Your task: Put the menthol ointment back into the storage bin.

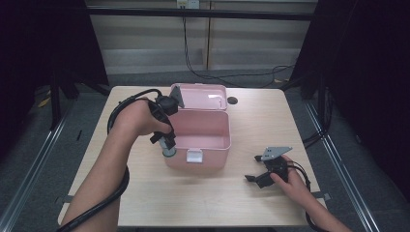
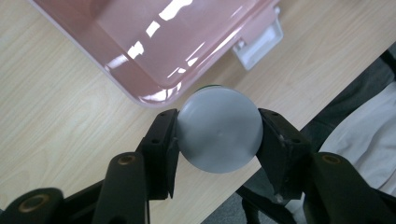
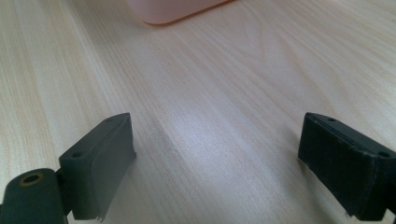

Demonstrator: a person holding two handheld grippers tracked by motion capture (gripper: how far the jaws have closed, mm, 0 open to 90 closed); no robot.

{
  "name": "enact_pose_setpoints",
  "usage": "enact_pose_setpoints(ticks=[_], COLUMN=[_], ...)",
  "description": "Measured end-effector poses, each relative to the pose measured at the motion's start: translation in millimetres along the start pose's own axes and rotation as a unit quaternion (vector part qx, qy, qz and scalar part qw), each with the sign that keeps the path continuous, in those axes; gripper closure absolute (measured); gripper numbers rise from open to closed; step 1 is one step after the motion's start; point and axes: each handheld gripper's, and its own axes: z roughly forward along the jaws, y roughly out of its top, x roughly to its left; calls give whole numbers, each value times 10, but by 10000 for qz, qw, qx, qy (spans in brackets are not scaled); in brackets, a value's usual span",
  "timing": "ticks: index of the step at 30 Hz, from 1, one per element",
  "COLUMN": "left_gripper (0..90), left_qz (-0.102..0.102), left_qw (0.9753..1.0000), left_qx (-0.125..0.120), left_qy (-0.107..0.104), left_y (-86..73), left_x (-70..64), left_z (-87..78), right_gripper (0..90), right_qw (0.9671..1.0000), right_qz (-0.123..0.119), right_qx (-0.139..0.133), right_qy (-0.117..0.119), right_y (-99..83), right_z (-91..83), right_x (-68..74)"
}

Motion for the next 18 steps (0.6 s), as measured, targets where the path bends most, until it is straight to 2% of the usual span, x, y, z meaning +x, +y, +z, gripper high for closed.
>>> enact_pose_setpoints(ticks=[11, 14, 16, 18], left_gripper=[506, 506, 505, 506], left_qz=[-272, -262, -337, -334], left_qw=[9995, 9996, 9993, 9993], left_qx=[-144, -142, -145, -136], left_qy=[15, 8, 54, 9], left_y=[329, 384, 460, 484], left_x=[53, 66, 71, 82], left_z=[1, 18, 56, 75], right_gripper=[100, 100, 100, 100], right_qw=[10000, 10000, 10000, 10000], right_qz=[-10, -10, -10, -10], right_qx=[3, 1, 1, 3], right_qy=[2, -1, 0, 1], right_y=[0, 0, -1, 0], right_z=[0, 0, 0, 0], right_x=[-1, -1, -1, -1])
